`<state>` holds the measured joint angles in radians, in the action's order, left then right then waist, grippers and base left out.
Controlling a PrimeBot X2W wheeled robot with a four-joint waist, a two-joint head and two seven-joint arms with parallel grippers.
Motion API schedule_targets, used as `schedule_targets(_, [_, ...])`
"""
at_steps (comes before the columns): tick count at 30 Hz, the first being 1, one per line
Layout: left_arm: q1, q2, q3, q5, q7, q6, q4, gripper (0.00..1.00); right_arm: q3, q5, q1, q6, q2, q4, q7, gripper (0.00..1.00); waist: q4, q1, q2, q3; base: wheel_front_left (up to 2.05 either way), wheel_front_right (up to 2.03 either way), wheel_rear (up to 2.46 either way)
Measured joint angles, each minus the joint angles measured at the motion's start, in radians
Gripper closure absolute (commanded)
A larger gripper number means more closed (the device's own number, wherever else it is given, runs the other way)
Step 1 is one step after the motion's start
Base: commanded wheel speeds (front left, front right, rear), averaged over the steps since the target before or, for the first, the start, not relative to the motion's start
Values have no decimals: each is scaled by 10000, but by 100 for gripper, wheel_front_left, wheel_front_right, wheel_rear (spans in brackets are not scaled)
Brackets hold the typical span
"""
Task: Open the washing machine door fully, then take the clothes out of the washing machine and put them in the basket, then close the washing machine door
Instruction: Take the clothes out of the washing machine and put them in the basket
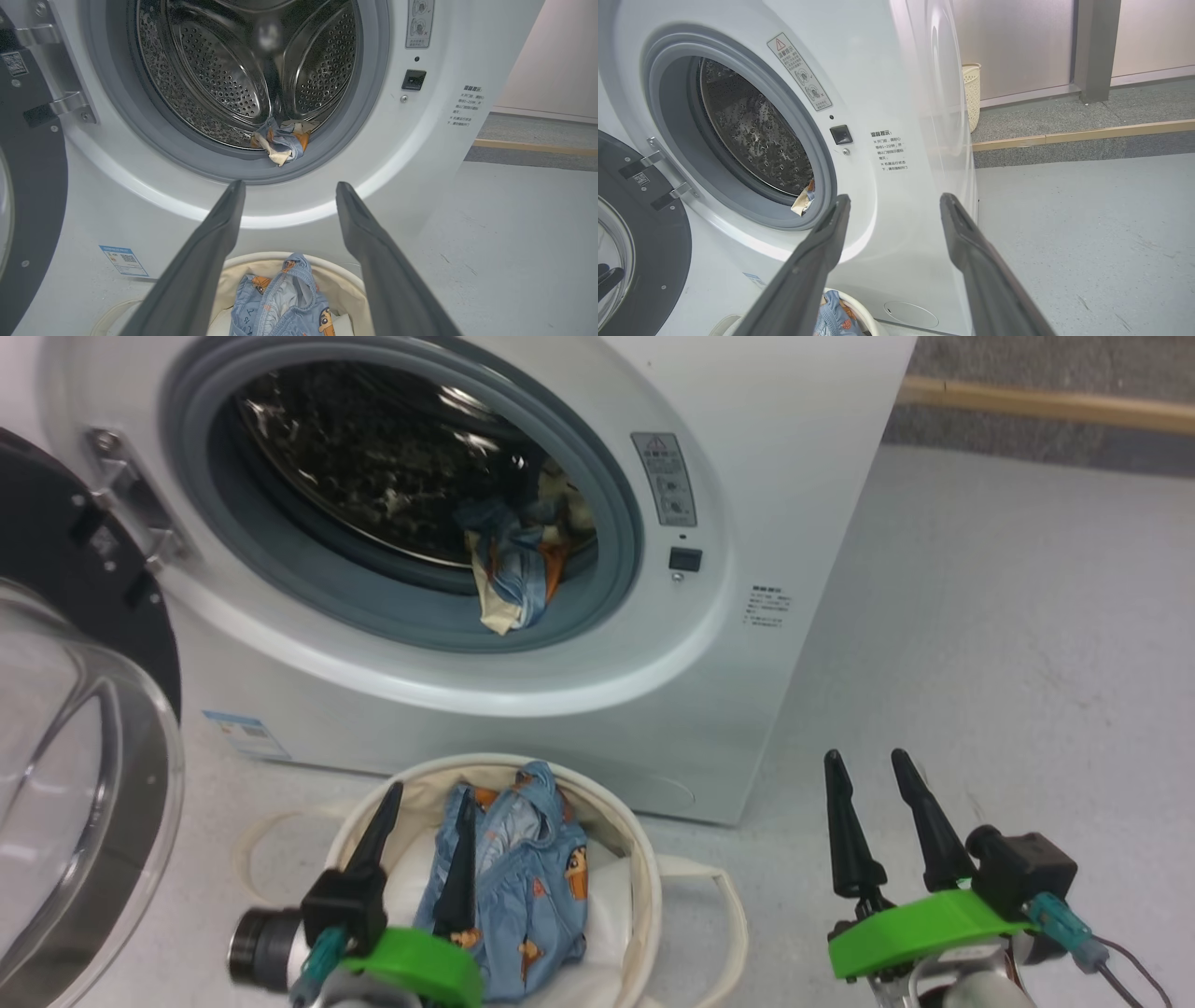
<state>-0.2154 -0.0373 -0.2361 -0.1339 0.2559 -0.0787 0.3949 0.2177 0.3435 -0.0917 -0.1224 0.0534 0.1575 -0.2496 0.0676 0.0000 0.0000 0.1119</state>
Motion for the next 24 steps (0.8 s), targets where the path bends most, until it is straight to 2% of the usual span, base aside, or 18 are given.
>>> schedule_targets(9, [1412,-48,460,-146,2,-178,-1116,0,-128,13,827,0,-4,-167,0,0,115,0,0,-736,0,0,0])
schedule_targets(24, [1754,-52,353,-86,2,-31,-1467,0,-130,15,986,0,-10,-163,0,0,-62,0,0,-1051,0,0,0])
